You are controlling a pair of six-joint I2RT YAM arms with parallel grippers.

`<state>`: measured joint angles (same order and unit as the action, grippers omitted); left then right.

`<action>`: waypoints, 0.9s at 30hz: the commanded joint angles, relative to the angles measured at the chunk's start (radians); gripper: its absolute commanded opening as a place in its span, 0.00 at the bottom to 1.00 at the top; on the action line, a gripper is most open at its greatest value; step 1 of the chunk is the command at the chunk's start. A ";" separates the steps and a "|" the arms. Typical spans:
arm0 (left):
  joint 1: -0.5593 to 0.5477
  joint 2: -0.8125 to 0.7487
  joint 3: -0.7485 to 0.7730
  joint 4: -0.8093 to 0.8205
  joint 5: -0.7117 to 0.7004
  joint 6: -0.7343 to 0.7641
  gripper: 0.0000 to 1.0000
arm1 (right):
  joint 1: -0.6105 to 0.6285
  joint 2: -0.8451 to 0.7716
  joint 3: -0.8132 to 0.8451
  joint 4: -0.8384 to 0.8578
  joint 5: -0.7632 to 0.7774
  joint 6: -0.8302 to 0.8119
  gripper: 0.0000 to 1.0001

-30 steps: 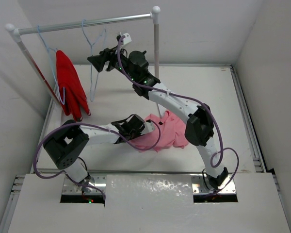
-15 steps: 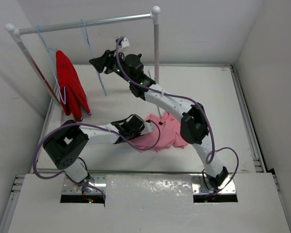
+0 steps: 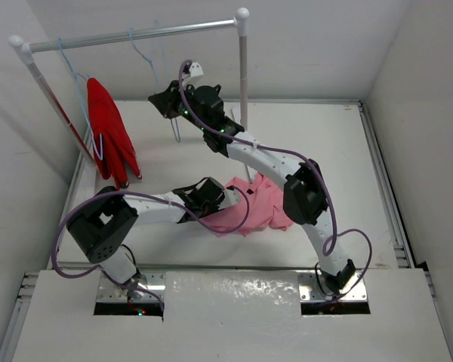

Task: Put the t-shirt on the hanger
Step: Pick up the hanger from the clothesline.

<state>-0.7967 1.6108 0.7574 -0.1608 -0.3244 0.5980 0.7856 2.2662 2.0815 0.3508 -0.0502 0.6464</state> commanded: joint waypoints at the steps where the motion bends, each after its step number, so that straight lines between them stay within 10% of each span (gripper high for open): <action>1: 0.011 -0.008 -0.007 -0.009 0.013 -0.007 0.37 | -0.037 -0.099 -0.021 -0.079 0.032 -0.031 0.00; 25: 0.019 -0.011 -0.006 -0.011 0.008 -0.006 0.39 | -0.043 -0.332 -0.064 -0.308 -0.184 -0.332 0.00; 27: 0.019 -0.018 -0.009 -0.008 0.004 -0.004 0.57 | -0.045 -0.399 -0.115 -0.347 -0.198 -0.376 0.00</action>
<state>-0.7910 1.6081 0.7578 -0.1524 -0.3279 0.6029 0.7425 1.9667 2.0018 0.0456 -0.2073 0.3332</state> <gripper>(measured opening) 0.537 0.010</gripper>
